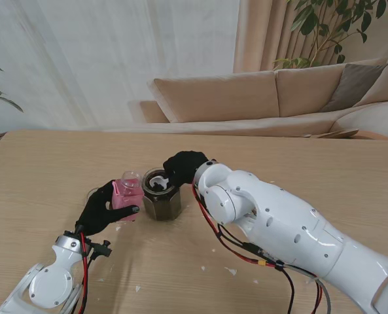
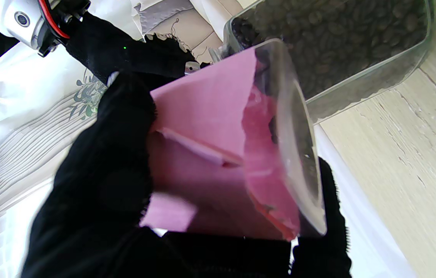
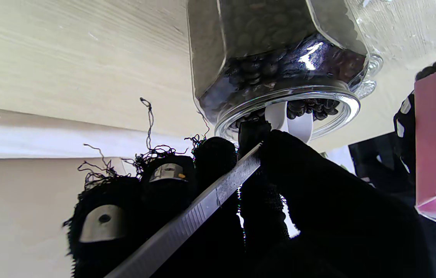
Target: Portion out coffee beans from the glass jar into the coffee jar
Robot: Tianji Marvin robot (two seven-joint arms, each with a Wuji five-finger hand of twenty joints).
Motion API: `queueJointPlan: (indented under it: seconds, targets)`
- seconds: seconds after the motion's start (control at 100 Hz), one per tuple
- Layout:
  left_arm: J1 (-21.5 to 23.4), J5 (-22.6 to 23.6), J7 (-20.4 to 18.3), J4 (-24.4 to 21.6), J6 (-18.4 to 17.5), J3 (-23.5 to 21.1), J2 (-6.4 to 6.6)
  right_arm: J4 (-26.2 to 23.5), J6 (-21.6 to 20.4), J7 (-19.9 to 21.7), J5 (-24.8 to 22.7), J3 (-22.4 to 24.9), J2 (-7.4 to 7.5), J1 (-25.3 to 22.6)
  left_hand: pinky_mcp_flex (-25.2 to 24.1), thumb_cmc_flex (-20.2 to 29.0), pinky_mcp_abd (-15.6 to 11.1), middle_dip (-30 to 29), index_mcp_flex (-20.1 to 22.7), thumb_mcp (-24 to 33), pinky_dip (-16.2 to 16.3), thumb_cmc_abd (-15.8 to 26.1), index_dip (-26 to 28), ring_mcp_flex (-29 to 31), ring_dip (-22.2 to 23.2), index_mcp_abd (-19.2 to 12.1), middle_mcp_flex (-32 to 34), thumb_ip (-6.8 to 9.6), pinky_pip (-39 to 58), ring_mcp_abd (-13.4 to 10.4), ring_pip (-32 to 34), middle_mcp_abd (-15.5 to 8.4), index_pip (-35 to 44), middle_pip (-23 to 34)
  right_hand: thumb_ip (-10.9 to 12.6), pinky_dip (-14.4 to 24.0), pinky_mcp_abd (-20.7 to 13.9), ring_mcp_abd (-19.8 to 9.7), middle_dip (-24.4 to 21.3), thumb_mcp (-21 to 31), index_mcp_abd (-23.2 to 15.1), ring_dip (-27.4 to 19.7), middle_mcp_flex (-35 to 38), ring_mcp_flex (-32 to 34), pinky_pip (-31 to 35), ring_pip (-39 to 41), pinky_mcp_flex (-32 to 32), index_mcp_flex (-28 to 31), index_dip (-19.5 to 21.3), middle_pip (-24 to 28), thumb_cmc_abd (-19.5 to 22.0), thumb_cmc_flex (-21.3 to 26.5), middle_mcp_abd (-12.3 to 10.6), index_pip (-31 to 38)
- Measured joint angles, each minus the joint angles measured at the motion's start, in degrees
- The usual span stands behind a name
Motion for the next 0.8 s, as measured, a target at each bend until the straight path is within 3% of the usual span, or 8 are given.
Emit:
queueJointPlan:
  seconds: [0.39,0.8]
  targets:
    - [0.0,0.1,0.1,0.2,0.0,0.0,-0.01,0.1,3.2,3.0,10.4,2.6,-0.01,0.0,0.0,0.0,0.0,0.0,0.0,0.0,0.0,0.0,0.0,0.0,0.0,0.0,0.0,0.00,0.0,0.0,0.0,0.0,0.0,0.0,0.0,0.0,0.0,0.0,0.0,0.0,0.0,0.0,0.0,0.0,0.0,0.0,0.3,0.0,0.0,0.0,0.0,0.0,0.1,0.0]
    - [-0.1,0.4,0.2,0.3,0.2,0.4,-0.01,-0.2,5.4,2.7,13.5,5.5,-0.09,-1.8,0.0,0.0,0.0,0.0,0.0,0.0,0.0,0.0,0.0,0.0,0.0,0.0,0.0,0.00,0.0,0.0,0.0,0.0,0.0,0.0,0.0,0.0,0.0,0.0,0.0,0.0,0.0,0.0,0.0,0.0,0.0,0.0,0.3,0.0,0.0,0.0,0.0,0.0,0.3,0.0]
